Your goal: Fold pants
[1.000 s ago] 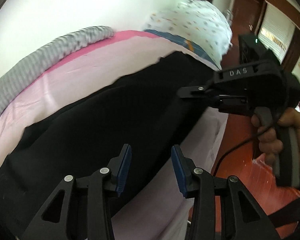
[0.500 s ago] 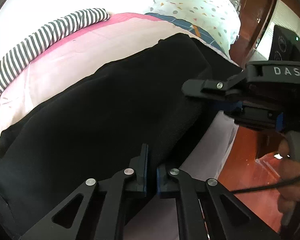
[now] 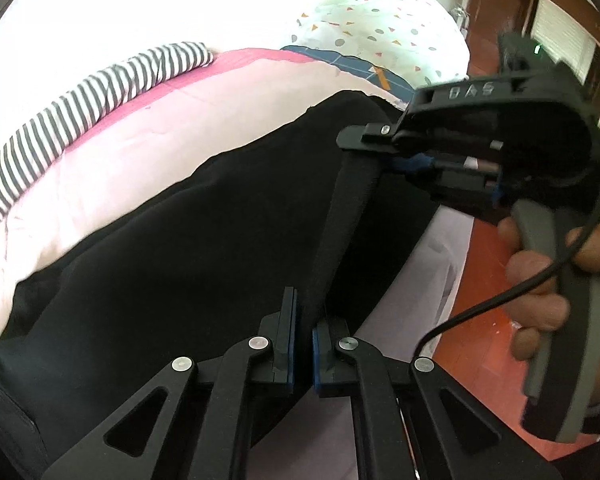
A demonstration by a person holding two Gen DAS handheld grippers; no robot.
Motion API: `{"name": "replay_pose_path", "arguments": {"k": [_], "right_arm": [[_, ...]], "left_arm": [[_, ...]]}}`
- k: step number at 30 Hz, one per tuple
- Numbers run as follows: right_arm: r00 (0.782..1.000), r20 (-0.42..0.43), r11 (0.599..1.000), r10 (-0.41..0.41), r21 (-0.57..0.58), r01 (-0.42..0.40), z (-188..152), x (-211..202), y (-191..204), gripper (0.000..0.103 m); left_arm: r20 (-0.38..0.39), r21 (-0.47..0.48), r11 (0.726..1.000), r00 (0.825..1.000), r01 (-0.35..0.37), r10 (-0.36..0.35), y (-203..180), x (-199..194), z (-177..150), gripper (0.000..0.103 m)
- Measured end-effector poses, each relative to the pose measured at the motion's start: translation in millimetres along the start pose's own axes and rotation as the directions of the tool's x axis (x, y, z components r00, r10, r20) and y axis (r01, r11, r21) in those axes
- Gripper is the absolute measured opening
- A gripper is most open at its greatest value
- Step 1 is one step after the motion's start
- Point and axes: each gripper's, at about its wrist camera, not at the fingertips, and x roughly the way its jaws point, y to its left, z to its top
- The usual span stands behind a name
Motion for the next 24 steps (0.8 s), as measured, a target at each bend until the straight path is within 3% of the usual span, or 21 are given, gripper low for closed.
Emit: {"name": "replay_pose_path", "arguments": {"k": [4, 9, 14, 17, 21, 24], "right_arm": [[1.0, -0.006, 0.999, -0.006, 0.039, 0.006, 1.9, 0.9, -10.5, 0.011], [0.999, 0.021, 0.998, -0.047, -0.044, 0.048, 5.7, -1.7, 3.1, 0.011], [1.0, -0.006, 0.999, -0.029, 0.023, 0.029, 8.4, 1.7, -1.2, 0.011], [0.996, -0.016, 0.996, -0.09, 0.009, 0.09, 4.5, 2.6, 0.7, 0.01], [0.985, 0.08, 0.966, -0.154, -0.198, 0.167, -3.2, -6.8, 43.0, 0.01], [0.961, 0.138, 0.846, -0.24, -0.456, 0.277, -17.4, 4.9, 85.8, 0.011]], "left_arm": [[0.008, -0.016, 1.0, 1.0, 0.014, -0.014, 7.0, -6.2, -4.1, 0.006], [0.038, 0.007, 1.0, 0.999, 0.004, -0.005, 5.2, -14.9, -1.5, 0.006], [0.054, -0.025, 0.999, 0.998, 0.02, -0.018, 12.5, -24.4, -1.2, 0.006], [0.042, -0.034, 0.999, 0.999, 0.017, -0.016, 12.5, -21.6, -3.5, 0.006], [0.036, -0.024, 1.0, 0.999, 0.017, -0.017, 7.3, -18.0, -7.4, 0.006], [0.019, -0.028, 1.0, 1.0, 0.004, -0.004, 11.4, -12.5, -10.1, 0.005]]}}
